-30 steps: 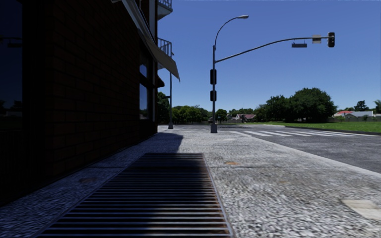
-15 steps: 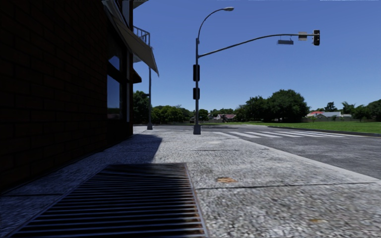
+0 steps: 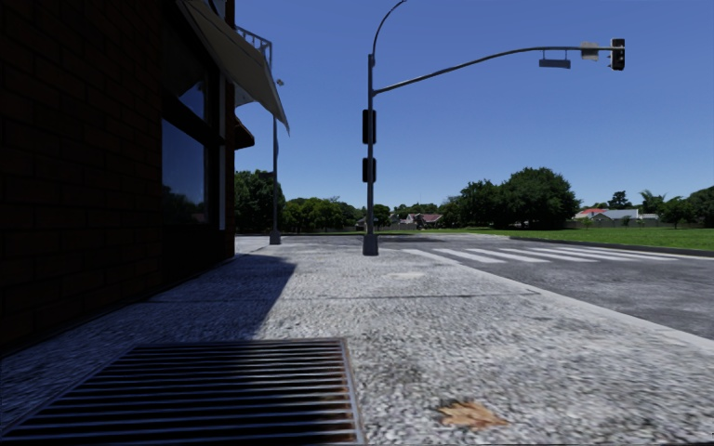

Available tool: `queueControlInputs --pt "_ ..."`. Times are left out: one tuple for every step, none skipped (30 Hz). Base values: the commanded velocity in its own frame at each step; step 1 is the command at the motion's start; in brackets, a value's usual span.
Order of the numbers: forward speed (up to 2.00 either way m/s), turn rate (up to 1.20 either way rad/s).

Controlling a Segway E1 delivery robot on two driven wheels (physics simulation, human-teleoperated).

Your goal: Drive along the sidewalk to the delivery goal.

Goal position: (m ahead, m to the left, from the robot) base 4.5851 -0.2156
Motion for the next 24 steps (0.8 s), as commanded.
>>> queueControlInputs --pt "2.0 0.0" --pt "2.0 0.0" --pt "2.0 0.0" --pt "2.0 0.0" --pt "2.0 0.0" --pt "2.0 0.0" --pt "2.0 0.0" --pt "2.0 0.0" --pt "2.0 0.0" --pt "2.0 0.0" --pt "2.0 0.0" --pt "2.0 0.15" --pt "2.0 0.57" --pt "2.0 0.65" --pt "2.0 0.67" --pt "2.0 0.22" --pt "2.0 0.22" --pt "2.0 0.07" --pt "2.0 0.02" --pt "2.0 0.0" --pt "2.0 0.0" --pt "2.0 0.0" --pt "2.0 0.0" --pt "2.0 0.0"
